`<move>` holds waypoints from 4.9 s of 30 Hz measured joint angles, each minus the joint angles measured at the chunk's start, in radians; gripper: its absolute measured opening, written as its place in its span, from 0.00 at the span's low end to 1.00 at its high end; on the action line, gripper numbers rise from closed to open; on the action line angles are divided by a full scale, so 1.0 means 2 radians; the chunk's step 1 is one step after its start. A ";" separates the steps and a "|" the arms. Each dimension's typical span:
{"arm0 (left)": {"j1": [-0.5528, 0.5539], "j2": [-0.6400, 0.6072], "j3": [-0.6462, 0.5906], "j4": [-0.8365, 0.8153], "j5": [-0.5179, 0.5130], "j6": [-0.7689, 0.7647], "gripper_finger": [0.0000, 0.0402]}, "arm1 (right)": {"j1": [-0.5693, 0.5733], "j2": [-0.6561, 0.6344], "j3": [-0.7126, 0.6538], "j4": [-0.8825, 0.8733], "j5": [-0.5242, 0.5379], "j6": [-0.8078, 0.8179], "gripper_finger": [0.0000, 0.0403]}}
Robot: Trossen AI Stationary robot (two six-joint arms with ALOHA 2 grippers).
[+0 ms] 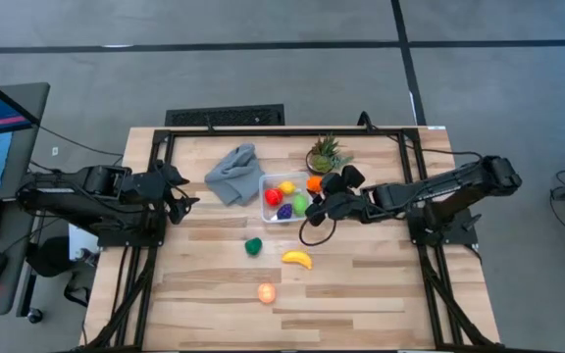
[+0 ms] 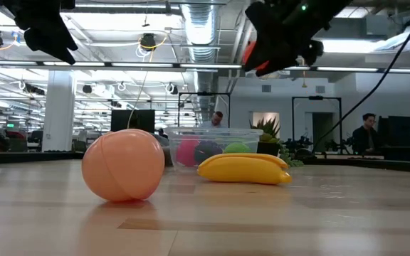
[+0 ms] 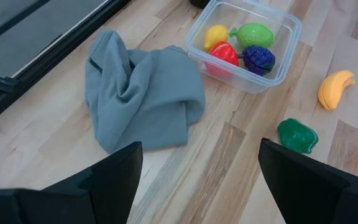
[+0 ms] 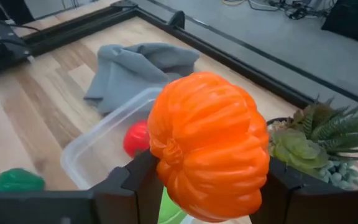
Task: Pick and placing Produce into tupperware
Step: Put the orange bell pepper into the transparent bin, then put the yellow banana into the transparent bin
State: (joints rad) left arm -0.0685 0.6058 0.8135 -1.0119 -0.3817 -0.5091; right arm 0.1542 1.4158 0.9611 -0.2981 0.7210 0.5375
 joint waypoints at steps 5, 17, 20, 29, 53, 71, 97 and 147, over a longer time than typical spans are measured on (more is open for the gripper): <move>0.000 0.000 0.000 0.000 0.000 0.000 0.77 | -0.020 0.000 -0.034 0.066 -0.049 -0.020 0.50; 0.000 0.000 0.000 0.024 0.000 0.000 0.77 | -0.067 0.018 -0.084 0.173 -0.141 -0.050 0.50; 0.000 0.000 0.000 0.035 0.000 0.001 0.77 | -0.078 0.041 -0.082 0.215 -0.172 -0.057 0.50; 0.000 0.000 0.000 0.046 -0.002 -0.020 0.77 | -0.090 0.117 -0.083 0.284 -0.240 -0.071 0.49; 0.000 0.000 0.000 0.070 -0.042 -0.067 0.77 | -0.154 0.203 -0.010 0.265 -0.338 -0.139 0.50; 0.000 0.002 0.000 0.072 -0.061 -0.071 0.77 | -0.161 0.202 -0.010 0.239 -0.372 -0.151 0.57; 0.000 0.002 0.000 0.073 -0.064 -0.077 0.77 | -0.157 0.130 -0.010 0.173 -0.358 -0.160 0.60; 0.000 0.001 0.000 0.075 -0.088 -0.061 0.77 | 0.087 -0.047 -0.029 -0.057 -0.202 -0.014 0.60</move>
State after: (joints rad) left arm -0.0687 0.6086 0.8139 -0.8612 -0.5569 -0.6312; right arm 0.3281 1.3220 0.9039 -0.4112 0.3168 0.5091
